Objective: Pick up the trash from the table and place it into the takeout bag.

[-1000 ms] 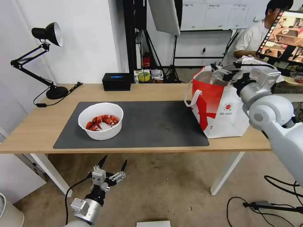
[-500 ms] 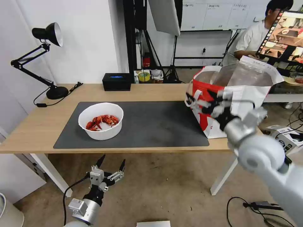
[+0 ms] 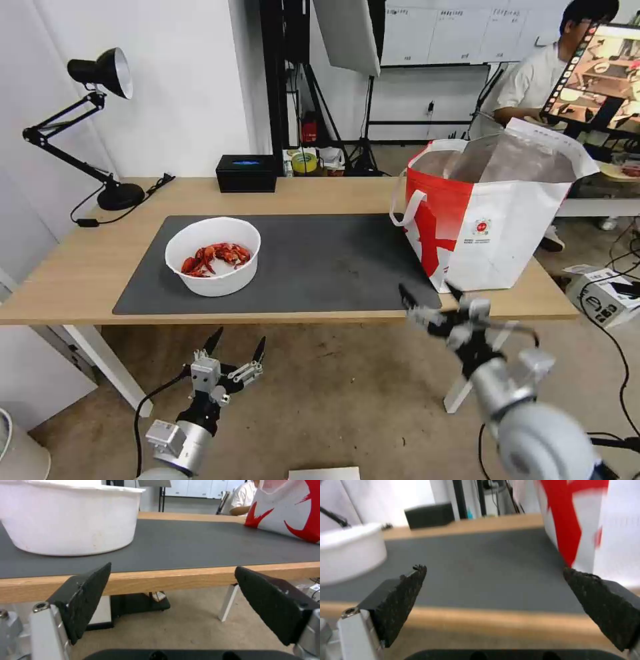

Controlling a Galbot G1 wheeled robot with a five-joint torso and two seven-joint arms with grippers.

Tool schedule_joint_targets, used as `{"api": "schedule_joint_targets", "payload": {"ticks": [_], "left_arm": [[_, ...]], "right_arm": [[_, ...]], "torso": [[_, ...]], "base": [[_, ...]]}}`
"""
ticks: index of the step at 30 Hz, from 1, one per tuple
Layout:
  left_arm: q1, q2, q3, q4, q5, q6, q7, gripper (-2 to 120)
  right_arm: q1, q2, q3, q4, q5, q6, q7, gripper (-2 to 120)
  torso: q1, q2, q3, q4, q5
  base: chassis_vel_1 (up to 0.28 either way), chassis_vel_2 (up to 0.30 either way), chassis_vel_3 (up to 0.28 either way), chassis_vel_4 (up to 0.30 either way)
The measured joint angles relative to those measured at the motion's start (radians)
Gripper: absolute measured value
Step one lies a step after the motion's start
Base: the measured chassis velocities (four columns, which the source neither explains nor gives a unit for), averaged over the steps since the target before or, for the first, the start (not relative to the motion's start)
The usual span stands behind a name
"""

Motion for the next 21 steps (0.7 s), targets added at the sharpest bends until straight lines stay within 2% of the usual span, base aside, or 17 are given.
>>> {"api": "schedule_joint_targets", "payload": {"ticks": [3, 10, 21], "left_arm": [[0.001, -0.002, -0.001, 0.0, 0.0, -0.002, 0.0, 100], [0.006, -0.002, -0.005, 0.0, 0.0, -0.004, 0.0, 100], [0.015, -0.003, -0.01, -0.002, 0.001, -0.01, 0.007, 100]], "right_arm": [[-0.02, 0.02, -0.026, -0.046, -0.049, 0.028, -0.001, 100], [-0.01, 0.041, -0.055, -0.093, -0.07, 0.041, -0.001, 100], [0.0, 0.042, -0.066, -0.099, -0.069, 0.039, 0.002, 100]], "torso": [[0.0, 0.0, 0.0, 0.0001, 0.0], [0.0, 0.0, 0.0, 0.0001, 0.0], [0.0, 0.0, 0.0, 0.0001, 0.0]], "base": [[0.0, 0.0, 0.0, 0.0], [0.0, 0.0, 0.0, 0.0], [0.0, 0.0, 0.0, 0.0]]}}
